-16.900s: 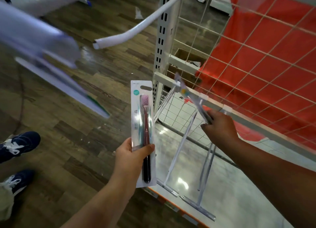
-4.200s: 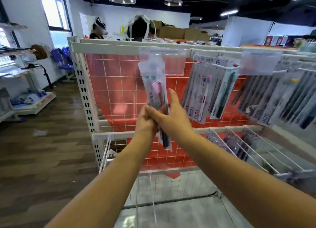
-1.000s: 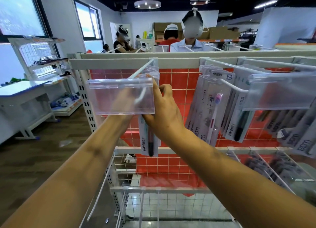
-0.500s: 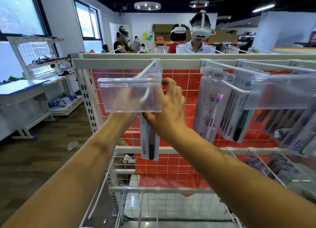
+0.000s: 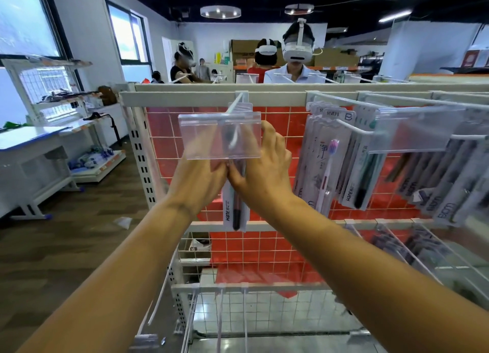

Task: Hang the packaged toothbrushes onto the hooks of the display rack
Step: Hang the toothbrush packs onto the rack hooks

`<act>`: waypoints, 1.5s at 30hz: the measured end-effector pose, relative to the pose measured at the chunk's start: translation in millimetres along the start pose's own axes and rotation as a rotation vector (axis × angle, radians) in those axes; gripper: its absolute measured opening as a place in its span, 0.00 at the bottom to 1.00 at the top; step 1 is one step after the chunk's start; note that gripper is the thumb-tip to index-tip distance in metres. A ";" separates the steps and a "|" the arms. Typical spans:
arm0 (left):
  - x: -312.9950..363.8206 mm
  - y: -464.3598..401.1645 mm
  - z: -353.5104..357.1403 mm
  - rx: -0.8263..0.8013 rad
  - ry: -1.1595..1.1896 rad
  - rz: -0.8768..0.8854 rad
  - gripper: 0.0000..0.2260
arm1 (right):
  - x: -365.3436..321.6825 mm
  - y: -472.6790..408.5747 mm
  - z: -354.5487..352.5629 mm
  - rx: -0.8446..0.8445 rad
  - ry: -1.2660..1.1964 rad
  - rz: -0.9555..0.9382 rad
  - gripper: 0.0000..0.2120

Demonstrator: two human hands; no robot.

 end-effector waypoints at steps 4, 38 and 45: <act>-10.9 10.4 -0.1 0.056 -0.200 0.241 0.22 | -3.8 13.0 -6.0 -0.029 0.010 0.020 0.33; 41.8 61.6 66.9 -0.061 -0.343 0.240 0.28 | 67.7 85.9 -54.5 -0.160 0.189 0.178 0.35; 59.1 36.1 99.8 -0.056 -0.319 0.196 0.28 | 115.9 59.8 -64.8 -0.098 0.045 0.207 0.36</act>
Point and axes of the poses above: each hand's wrist, its own y-axis away from the middle knuckle, its own z-axis out of the palm, x = y × z, the point moved 1 cm from there along -y, towards the middle knuckle, and after that the axes turned 1 degree about y, right-handed, at the moved point
